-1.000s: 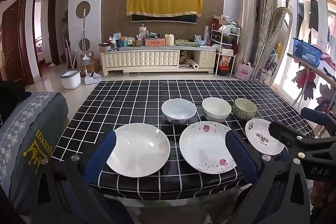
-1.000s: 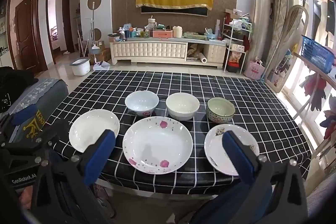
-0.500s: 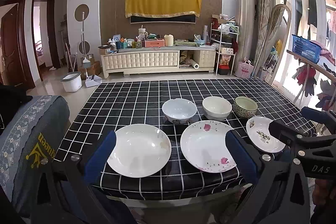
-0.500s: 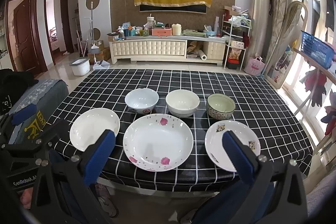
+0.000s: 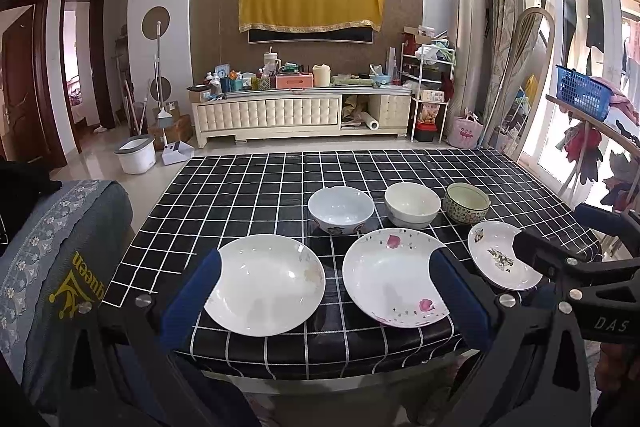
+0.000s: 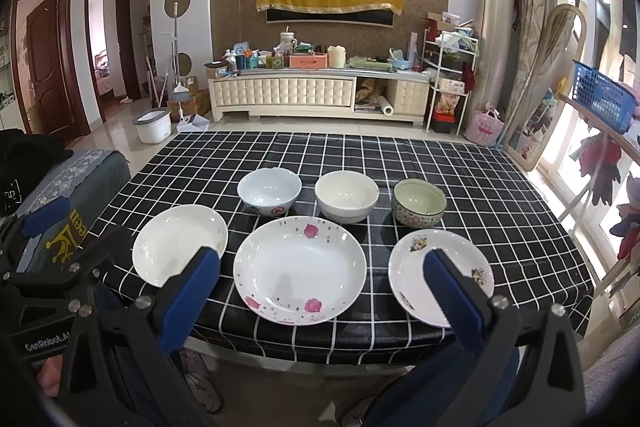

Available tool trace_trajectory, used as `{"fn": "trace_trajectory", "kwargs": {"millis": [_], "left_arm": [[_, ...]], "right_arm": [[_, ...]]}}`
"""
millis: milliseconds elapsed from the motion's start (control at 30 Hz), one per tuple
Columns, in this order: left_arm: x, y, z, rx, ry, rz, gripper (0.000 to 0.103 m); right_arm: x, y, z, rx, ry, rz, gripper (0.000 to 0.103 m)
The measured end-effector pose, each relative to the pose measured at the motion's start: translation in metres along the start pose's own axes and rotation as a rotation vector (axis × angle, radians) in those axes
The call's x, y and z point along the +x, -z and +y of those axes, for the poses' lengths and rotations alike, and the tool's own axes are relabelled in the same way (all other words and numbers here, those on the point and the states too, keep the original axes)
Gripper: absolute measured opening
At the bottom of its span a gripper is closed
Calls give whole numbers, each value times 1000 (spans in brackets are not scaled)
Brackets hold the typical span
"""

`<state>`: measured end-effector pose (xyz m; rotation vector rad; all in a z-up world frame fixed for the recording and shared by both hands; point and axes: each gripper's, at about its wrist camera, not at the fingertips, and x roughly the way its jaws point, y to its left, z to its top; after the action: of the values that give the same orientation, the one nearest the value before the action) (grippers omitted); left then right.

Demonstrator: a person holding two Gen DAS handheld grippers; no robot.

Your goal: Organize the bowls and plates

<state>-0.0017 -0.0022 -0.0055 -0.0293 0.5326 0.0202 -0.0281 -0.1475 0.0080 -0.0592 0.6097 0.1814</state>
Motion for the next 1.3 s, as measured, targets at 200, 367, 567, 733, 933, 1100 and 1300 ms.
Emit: {"fn": "trace_trajectory", "kwargs": {"millis": [200,367,567,733,933,1100,1300], "left_arm": [[-1,0,-2,2,3,3,103],[-1,1,-2,0,5,5,103],[-1,1,-3,1,7,9,103],[-1,0,-4,1,6,9,103],[-1,0,-3,1,8,9,103],[-1,0,-4,3,11,9,103],[-1,2,-6,9,10,11,103]], "right_arm": [[-1,0,-1,-1,2,1,103],[0,0,-1,-1,3,2,103],[-1,0,-2,0,5,6,103],[-1,-1,-4,0,5,6,103],[-1,0,-4,-1,8,7,103],[-1,1,-3,0,11,11,103],[0,2,-2,-2,14,18,103]]}}
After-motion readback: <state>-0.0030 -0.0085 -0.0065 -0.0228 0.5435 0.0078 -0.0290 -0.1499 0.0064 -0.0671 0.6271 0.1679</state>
